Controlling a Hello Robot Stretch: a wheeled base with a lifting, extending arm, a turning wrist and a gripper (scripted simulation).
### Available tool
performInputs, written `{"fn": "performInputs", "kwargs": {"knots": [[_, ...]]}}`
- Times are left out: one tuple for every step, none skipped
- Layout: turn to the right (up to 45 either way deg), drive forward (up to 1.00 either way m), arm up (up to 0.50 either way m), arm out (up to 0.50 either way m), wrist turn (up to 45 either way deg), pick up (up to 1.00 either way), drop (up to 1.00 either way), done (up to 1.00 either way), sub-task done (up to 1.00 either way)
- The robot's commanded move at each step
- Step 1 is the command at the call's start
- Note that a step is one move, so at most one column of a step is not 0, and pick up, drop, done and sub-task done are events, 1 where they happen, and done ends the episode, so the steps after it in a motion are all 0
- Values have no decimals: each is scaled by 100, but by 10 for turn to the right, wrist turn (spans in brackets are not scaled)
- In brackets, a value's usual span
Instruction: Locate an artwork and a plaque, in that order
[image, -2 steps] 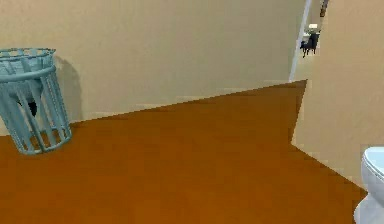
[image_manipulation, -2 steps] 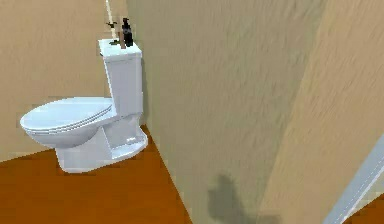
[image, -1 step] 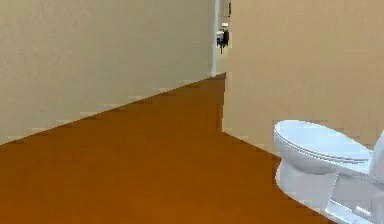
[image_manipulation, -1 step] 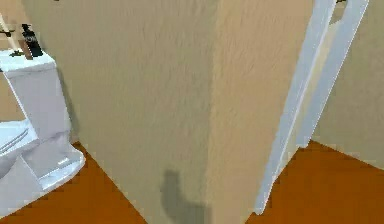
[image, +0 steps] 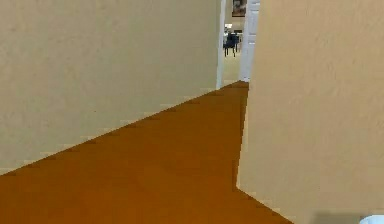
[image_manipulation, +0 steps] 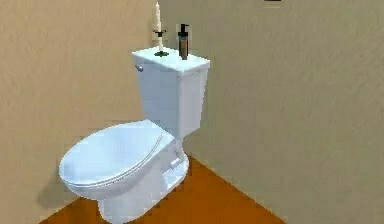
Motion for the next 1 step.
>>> {"fn": "performInputs", "kwargs": {"knots": [[0, 100, 0, 0, 0, 0, 0, 0, 0]]}}
